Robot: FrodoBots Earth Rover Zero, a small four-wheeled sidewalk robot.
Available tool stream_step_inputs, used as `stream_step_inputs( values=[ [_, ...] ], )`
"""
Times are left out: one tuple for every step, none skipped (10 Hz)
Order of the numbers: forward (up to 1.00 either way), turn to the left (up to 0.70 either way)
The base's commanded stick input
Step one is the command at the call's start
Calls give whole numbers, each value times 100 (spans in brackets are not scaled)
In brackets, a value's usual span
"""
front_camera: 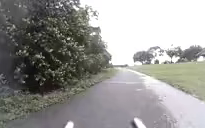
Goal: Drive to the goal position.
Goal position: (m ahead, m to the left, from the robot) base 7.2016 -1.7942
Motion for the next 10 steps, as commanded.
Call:
stream_step_inputs(
  values=[
    [70, -35],
    [70, -35],
    [70, -35],
    [70, -35],
    [70, -35],
    [70, -27],
    [70, -11],
    [70, 0],
    [70, -1],
    [70, -21]
  ],
)
